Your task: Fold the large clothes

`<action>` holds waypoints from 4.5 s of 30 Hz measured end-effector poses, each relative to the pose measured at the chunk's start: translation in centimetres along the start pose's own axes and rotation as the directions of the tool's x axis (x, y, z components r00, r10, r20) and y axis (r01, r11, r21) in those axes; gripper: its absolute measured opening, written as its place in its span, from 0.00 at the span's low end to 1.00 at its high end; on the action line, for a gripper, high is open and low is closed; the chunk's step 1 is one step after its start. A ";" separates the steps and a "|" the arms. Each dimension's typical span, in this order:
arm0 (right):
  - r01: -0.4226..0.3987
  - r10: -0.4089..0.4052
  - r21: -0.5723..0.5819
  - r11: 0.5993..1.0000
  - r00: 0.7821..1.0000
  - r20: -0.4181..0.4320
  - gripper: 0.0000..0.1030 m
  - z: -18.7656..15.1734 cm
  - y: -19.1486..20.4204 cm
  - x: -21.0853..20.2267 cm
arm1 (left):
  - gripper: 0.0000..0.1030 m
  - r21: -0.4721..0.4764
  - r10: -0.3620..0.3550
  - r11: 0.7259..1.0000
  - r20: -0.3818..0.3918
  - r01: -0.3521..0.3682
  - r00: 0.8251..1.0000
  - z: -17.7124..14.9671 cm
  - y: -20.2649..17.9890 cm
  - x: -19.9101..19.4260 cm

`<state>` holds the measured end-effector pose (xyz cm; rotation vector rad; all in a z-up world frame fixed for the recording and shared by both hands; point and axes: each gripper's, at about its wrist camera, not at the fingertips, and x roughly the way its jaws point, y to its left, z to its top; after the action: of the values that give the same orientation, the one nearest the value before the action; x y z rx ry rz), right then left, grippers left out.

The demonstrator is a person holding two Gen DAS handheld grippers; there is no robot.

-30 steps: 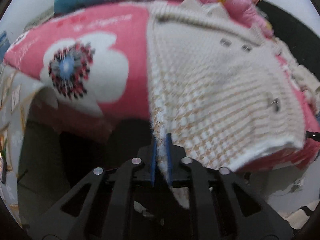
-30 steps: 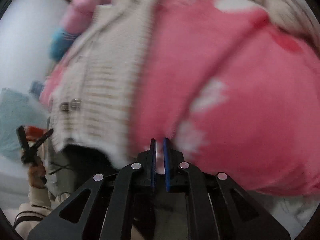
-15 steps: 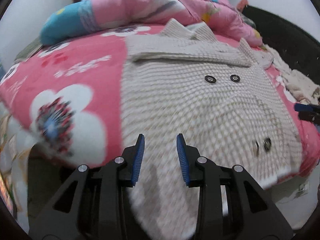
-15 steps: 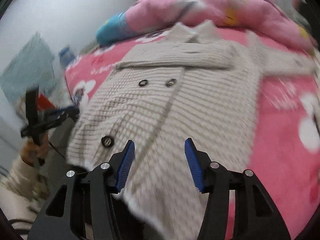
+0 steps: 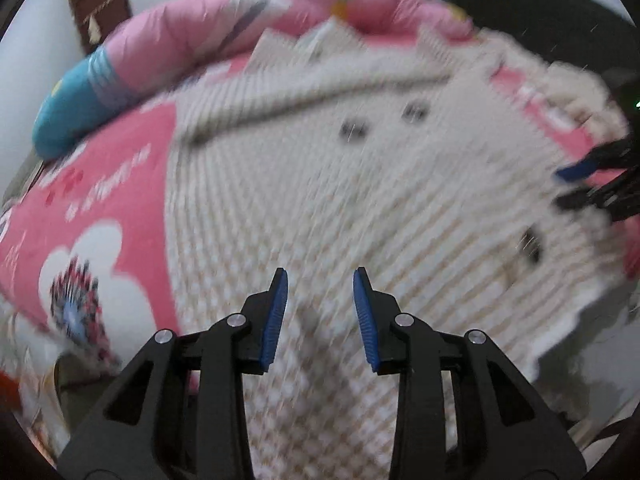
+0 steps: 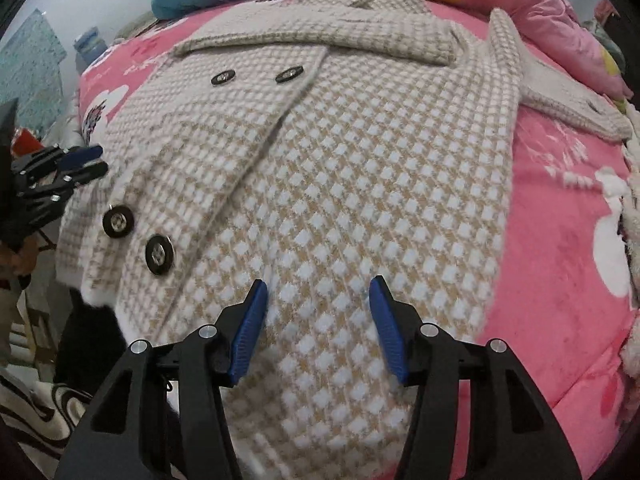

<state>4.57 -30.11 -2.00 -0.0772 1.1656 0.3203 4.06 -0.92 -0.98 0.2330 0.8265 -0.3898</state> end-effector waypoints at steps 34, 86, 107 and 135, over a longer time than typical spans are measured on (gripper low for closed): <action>-0.268 0.059 0.476 0.838 0.911 0.409 0.79 9.7 -19.0 -5.3 | 0.78 -0.258 0.025 0.966 -0.019 -0.029 1.000 11.1 6.9 7.1; -0.088 -0.382 0.690 0.719 0.779 0.497 0.10 20.5 -33.4 -14.6 | 0.82 -0.313 0.050 0.948 -0.020 -0.054 0.999 13.5 10.3 16.7; -0.080 -0.055 0.225 0.971 0.844 0.534 0.10 32.1 -2.6 -8.9 | 0.68 -0.416 -0.043 0.906 0.099 0.081 0.994 8.6 15.6 9.0; -0.295 0.200 0.313 0.903 0.932 0.301 0.75 21.5 -8.2 2.2 | 0.52 -0.558 -0.343 0.771 0.040 0.306 0.938 14.9 19.2 14.9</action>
<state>26.78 -32.63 3.69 0.4255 0.9522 0.3310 31.25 7.59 -1.35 -0.4591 1.0137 -0.4481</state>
